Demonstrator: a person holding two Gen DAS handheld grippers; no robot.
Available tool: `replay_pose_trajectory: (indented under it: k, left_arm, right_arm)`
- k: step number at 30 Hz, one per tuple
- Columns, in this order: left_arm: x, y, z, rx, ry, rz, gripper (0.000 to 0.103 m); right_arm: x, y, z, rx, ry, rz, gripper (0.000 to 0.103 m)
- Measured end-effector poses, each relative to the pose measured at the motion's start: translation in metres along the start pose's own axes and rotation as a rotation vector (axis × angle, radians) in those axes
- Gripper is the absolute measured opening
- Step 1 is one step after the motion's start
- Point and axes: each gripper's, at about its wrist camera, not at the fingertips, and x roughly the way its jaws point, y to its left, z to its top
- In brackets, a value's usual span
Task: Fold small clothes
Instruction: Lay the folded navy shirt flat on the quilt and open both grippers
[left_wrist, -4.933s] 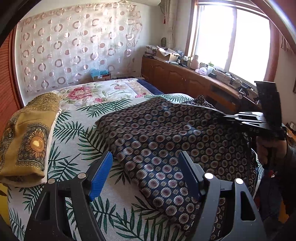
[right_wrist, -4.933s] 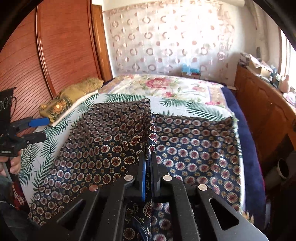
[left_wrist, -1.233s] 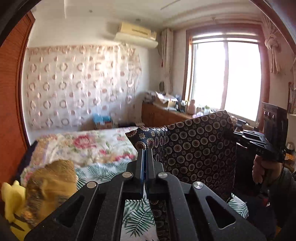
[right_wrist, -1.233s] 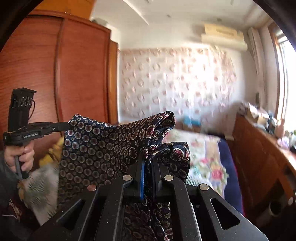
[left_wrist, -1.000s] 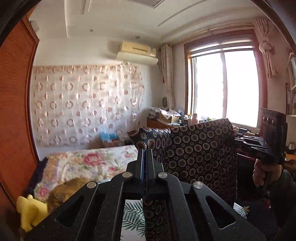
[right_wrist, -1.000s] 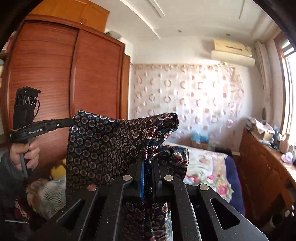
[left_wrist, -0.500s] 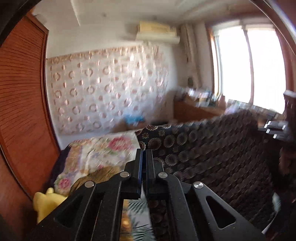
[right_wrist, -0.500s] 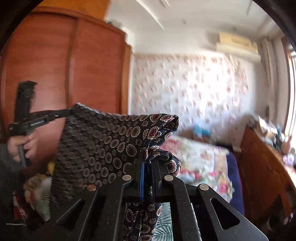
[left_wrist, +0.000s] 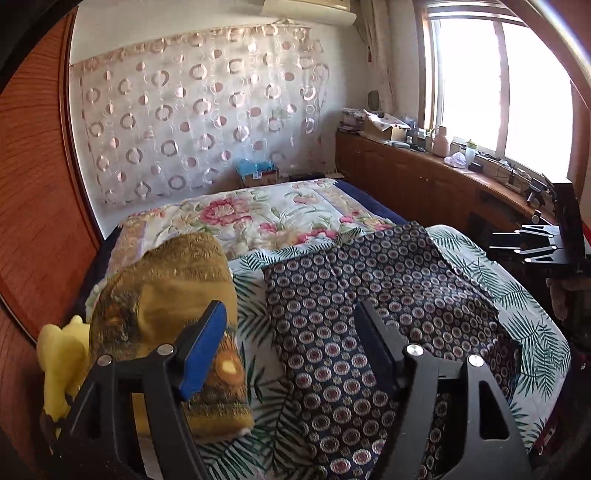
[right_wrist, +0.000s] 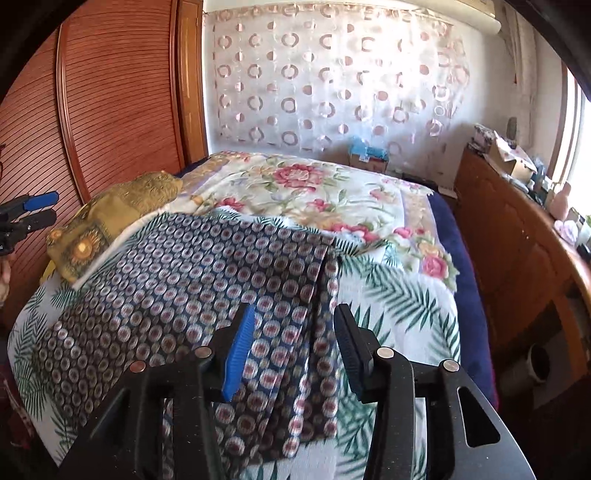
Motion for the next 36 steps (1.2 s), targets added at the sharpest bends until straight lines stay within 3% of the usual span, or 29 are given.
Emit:
replay_pose_trajectory:
  k: [17, 36]
  left_arm:
    - [-0.003, -0.011, -0.097, -0.070, 0.147, -0.020, 0.073]
    - [-0.006, -0.015, -0.129, -0.097, 0.200, -0.035, 0.073]
  right_arm:
    - [0.000, -0.013, -0.068, 0.093, 0.087, 0.101, 0.047]
    - [-0.012, 0.001, -0.099, 0.084, 0.123, 0.116, 0.047]
